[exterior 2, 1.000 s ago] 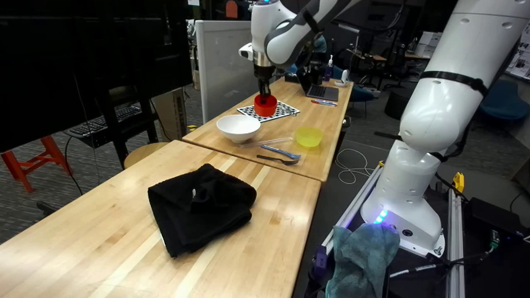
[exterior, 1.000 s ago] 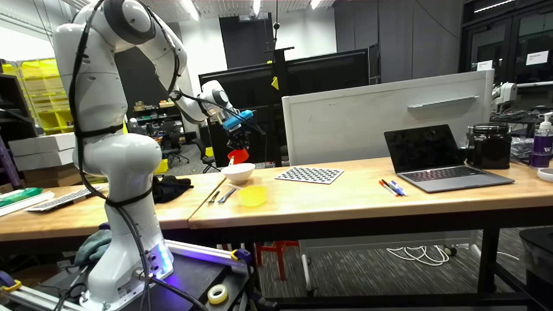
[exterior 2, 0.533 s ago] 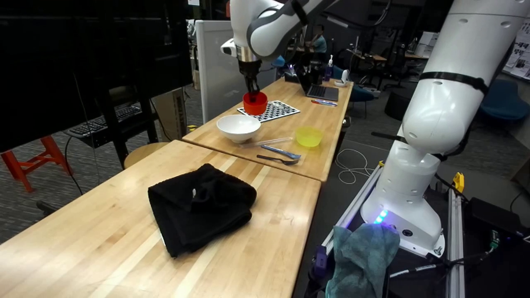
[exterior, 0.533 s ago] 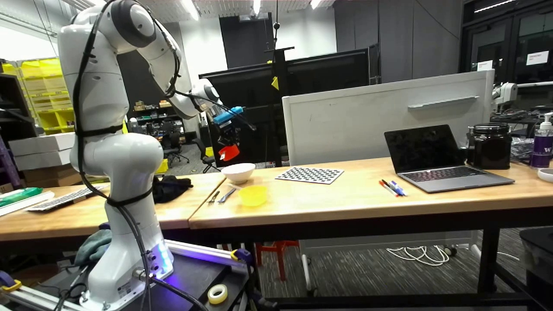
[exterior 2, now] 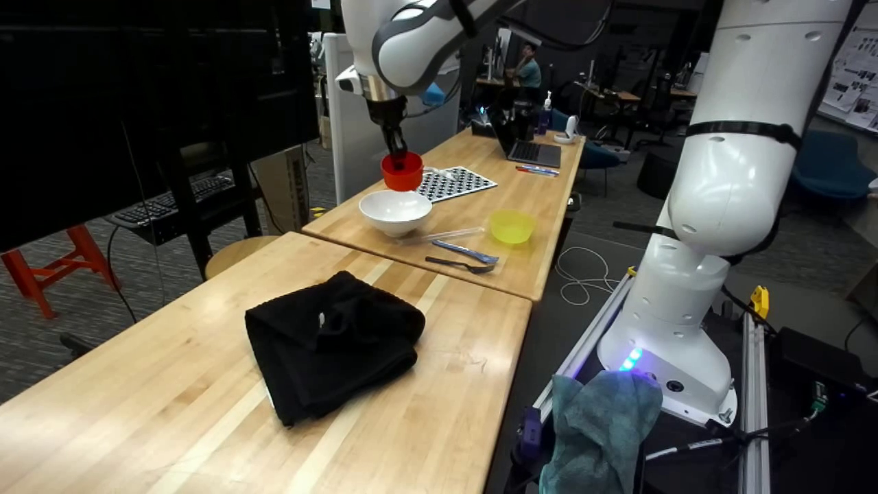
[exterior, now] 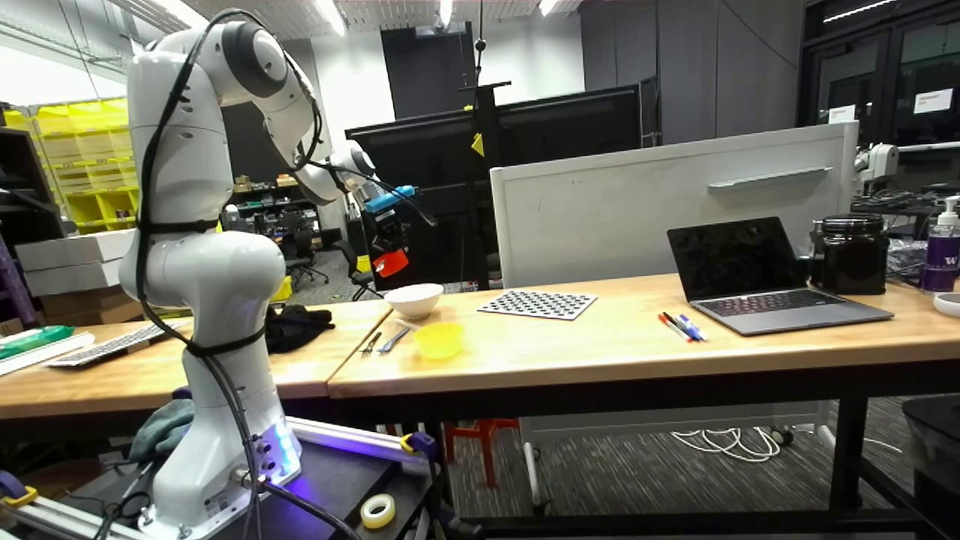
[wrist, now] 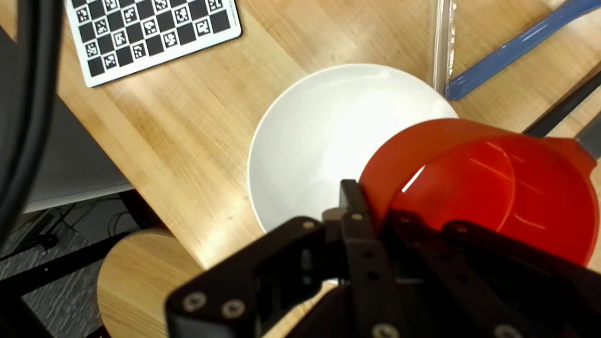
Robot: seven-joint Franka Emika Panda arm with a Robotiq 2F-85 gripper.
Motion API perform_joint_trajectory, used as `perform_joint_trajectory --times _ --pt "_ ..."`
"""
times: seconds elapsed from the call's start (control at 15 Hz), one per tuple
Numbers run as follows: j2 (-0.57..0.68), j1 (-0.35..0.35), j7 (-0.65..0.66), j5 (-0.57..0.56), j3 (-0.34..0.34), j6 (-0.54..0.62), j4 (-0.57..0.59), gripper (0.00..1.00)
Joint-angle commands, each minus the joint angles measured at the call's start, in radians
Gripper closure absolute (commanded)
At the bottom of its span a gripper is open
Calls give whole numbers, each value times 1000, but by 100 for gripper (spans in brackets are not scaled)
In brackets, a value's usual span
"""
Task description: Pick up the small orange pot and put it inside the white bowl
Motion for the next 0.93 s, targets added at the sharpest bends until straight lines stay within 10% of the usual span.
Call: perform_joint_trajectory --times 0.0,0.87 --pt "73 14 -18 16 12 -76 110 99" --pt "266 16 -49 50 28 -214 381 99"
